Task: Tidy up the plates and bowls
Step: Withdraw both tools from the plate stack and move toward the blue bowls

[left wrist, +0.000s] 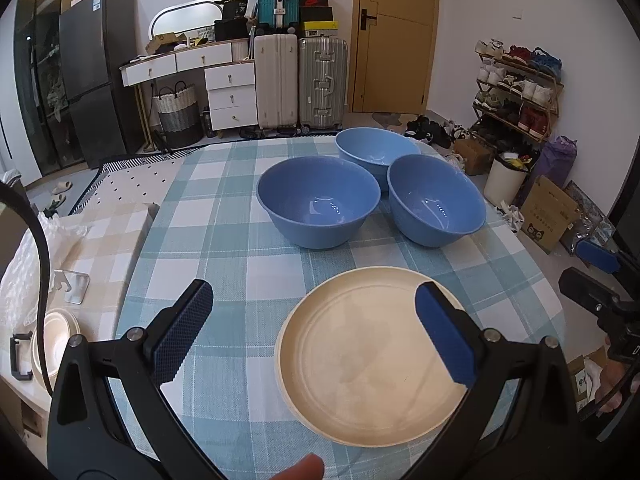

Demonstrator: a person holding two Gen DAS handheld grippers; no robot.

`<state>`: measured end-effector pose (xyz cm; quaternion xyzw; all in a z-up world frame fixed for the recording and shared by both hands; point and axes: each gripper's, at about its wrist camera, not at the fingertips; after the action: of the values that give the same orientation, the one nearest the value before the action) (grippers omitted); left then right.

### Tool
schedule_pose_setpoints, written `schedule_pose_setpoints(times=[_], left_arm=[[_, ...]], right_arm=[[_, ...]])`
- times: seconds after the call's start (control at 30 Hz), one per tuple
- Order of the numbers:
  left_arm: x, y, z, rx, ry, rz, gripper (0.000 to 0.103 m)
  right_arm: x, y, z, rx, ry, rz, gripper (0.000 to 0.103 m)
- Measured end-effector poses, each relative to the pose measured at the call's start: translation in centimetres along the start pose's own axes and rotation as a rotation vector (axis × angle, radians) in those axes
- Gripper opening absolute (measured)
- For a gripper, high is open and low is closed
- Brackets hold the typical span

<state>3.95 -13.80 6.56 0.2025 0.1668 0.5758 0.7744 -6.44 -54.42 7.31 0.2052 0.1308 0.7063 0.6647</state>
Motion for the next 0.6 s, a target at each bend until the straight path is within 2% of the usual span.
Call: schedule_pose_setpoints(times=[0.27,0.37,0.6], left_arm=[[0.0,2.2,1.7,-0.032,-0.013,0.023,0.1],[0.8,2.9,2.1,-0.039,-0.005,0.032,0.1],[4.1,4.3,2.7,-0.059,0.03,0.071,0.1]], right_arm=[[0.9,0.4,1.8,-0.034,-0.037,0.091,0.091],[1.7,0.5,2.5,-0.039,-0.059,0.147,0.091],[3.5,0.5,3.3,-0.042,-0.064,0.215,0.091]])
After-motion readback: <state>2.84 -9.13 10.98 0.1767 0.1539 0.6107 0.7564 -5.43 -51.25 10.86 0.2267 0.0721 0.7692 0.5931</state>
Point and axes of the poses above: each gripper's, at about its wrist camera, not at the fingertips, and y roughly against the way its jaws point, x to its left, z to its top, and after that the axes turned 9 degrees about -x, right-handed
